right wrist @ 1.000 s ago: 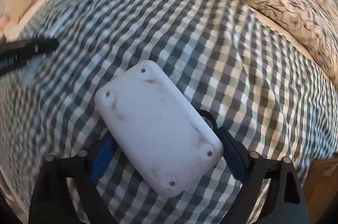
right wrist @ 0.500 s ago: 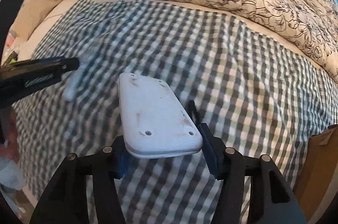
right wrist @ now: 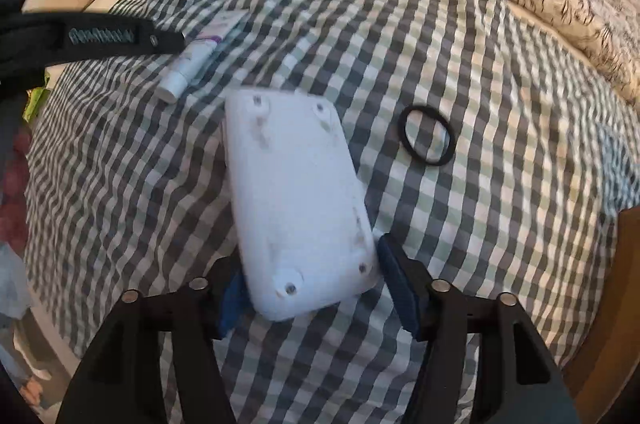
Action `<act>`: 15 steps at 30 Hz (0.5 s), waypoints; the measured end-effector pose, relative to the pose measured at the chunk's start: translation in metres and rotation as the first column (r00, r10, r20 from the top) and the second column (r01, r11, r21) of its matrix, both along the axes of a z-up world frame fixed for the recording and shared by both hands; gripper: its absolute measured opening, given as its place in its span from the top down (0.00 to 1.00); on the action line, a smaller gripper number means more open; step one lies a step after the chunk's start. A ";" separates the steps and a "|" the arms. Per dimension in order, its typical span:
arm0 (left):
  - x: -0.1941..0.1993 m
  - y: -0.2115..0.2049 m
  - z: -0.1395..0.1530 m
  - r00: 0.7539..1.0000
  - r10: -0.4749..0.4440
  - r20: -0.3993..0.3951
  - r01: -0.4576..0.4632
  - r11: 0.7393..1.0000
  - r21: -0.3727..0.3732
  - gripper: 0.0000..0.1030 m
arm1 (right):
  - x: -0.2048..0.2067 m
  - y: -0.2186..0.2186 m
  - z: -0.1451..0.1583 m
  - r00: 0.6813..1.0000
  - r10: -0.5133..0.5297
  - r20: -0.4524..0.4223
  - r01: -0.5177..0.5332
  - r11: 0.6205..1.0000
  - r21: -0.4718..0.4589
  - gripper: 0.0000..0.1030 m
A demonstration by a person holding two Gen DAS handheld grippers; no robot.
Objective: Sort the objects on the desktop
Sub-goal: 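Grasp the white BOP tube with the left tool while the right tool grasps the white phone stand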
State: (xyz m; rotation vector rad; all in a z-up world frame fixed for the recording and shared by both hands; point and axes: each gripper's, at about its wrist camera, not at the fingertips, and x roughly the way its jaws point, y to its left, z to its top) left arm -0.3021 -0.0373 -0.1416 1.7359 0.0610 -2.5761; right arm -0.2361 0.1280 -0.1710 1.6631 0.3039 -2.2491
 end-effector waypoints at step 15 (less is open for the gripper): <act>-0.015 0.008 -0.014 1.000 -0.023 0.001 0.023 0.999 0.030 0.37 | -0.027 0.004 0.007 0.992 -0.124 0.001 0.123 0.985 -0.119 0.65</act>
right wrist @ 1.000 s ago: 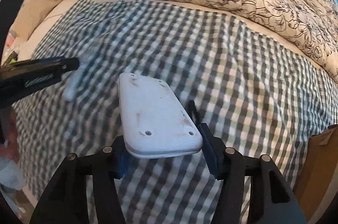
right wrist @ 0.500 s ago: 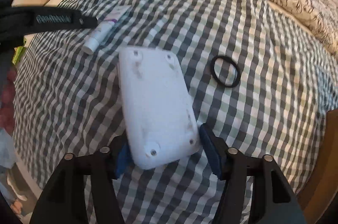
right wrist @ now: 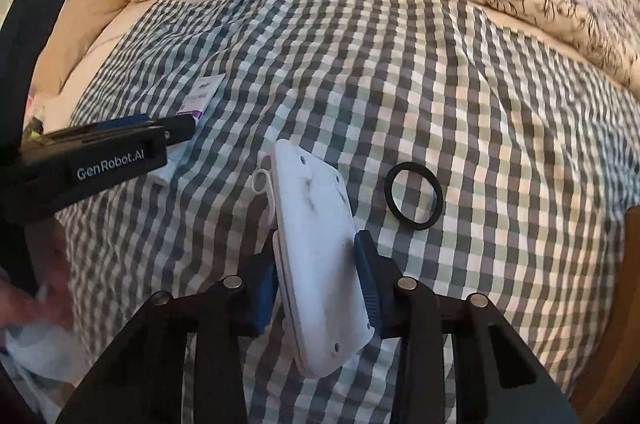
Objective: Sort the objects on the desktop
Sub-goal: 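Grasp the white BOP tube with the left tool while the right tool grasps the white phone stand, then carry the white tube and phone stand over the cardboard box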
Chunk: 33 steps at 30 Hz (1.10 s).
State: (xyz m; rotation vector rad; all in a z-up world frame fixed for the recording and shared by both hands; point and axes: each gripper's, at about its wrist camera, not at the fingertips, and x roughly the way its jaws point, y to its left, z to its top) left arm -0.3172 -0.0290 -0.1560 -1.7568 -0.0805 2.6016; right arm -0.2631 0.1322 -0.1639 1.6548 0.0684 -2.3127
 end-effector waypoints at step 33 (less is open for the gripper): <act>0.018 0.029 0.055 0.993 -0.079 -0.087 0.077 0.997 -0.030 0.71 | 0.013 0.037 0.053 0.990 -0.139 -0.013 0.136 0.980 -0.147 0.76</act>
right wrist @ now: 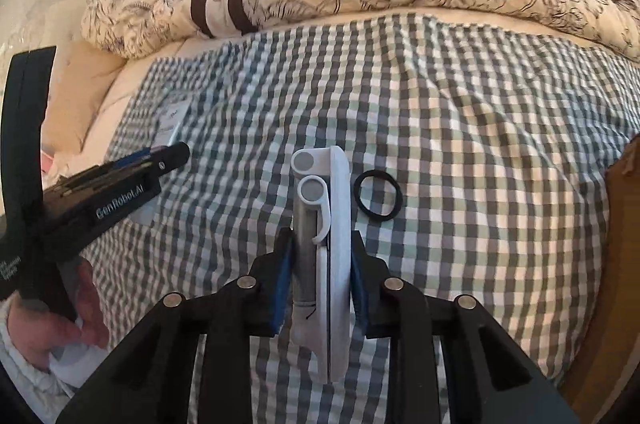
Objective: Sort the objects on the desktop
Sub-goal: 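Carry the white tube and phone stand over the cardboard box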
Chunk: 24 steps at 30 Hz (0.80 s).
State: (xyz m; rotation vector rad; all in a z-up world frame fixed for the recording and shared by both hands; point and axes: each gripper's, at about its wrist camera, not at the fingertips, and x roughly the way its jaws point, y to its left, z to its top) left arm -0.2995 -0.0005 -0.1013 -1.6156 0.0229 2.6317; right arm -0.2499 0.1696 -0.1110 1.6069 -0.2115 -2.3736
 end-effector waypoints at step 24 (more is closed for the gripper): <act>0.084 0.304 0.133 0.844 -0.510 -0.166 0.527 0.846 0.080 0.71 | 0.114 0.263 0.148 0.866 -0.472 -0.164 0.483 0.875 0.037 0.76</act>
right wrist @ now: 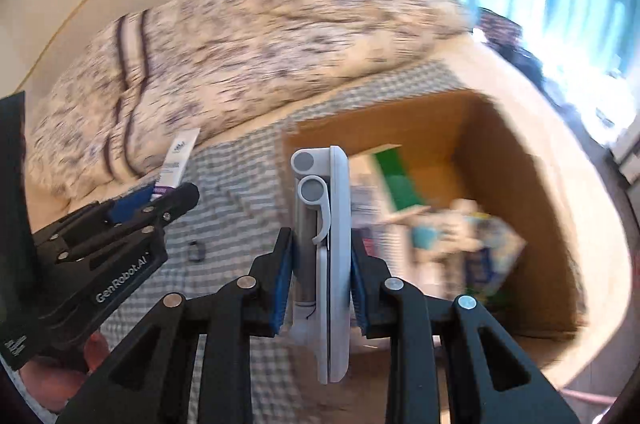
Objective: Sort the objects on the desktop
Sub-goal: 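Carry the white tube and phone stand over the cardboard box, then open both tools to drop the tube and phone stand into the box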
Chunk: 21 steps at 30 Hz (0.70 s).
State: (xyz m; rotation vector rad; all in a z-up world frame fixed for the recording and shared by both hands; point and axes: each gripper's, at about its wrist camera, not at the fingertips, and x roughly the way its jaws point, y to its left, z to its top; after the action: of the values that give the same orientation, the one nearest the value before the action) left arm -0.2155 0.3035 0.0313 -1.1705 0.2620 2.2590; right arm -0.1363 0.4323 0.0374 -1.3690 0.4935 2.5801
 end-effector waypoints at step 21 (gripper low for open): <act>0.007 0.045 -0.043 1.000 -0.013 0.005 0.013 0.997 -0.075 0.08 | 0.031 0.091 -0.035 0.974 -0.223 0.038 0.222 0.974 0.034 0.40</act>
State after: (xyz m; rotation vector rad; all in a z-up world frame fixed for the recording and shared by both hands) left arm -0.2089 0.3480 -0.0114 -1.2081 0.3540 2.2526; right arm -0.1049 0.5230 0.0024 -1.2754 0.5656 2.3654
